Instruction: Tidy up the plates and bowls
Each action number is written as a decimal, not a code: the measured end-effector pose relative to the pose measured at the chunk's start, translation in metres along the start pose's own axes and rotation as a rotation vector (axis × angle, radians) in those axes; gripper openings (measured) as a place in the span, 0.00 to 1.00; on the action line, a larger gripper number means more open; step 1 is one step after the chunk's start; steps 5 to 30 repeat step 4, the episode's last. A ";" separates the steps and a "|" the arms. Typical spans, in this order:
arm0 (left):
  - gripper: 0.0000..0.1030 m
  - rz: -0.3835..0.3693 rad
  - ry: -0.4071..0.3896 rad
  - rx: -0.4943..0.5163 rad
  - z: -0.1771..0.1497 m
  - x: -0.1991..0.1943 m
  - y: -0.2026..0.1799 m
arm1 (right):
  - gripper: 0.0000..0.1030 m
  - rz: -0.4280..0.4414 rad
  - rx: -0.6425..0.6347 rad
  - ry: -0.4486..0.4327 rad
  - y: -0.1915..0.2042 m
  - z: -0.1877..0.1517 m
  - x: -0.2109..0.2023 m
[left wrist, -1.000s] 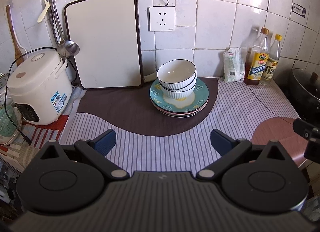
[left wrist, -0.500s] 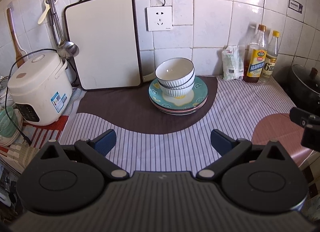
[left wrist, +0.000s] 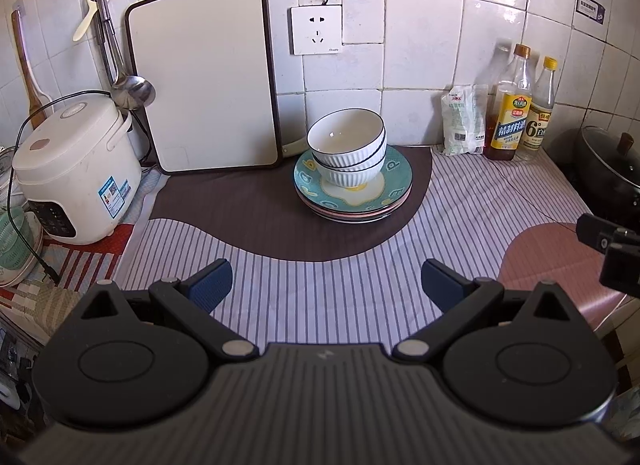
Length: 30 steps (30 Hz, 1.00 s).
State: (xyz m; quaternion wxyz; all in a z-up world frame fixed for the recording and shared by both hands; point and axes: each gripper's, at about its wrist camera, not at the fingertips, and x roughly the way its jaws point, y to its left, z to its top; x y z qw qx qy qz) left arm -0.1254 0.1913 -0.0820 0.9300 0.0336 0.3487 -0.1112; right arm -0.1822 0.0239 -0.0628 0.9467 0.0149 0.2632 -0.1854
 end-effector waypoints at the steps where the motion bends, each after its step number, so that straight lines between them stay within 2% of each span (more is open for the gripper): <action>1: 0.99 -0.001 0.001 -0.002 0.000 0.000 0.000 | 1.00 0.000 0.002 0.003 0.000 0.000 0.000; 30: 0.99 -0.002 0.002 -0.005 0.000 0.000 0.001 | 1.00 -0.001 0.006 0.009 0.000 -0.001 0.001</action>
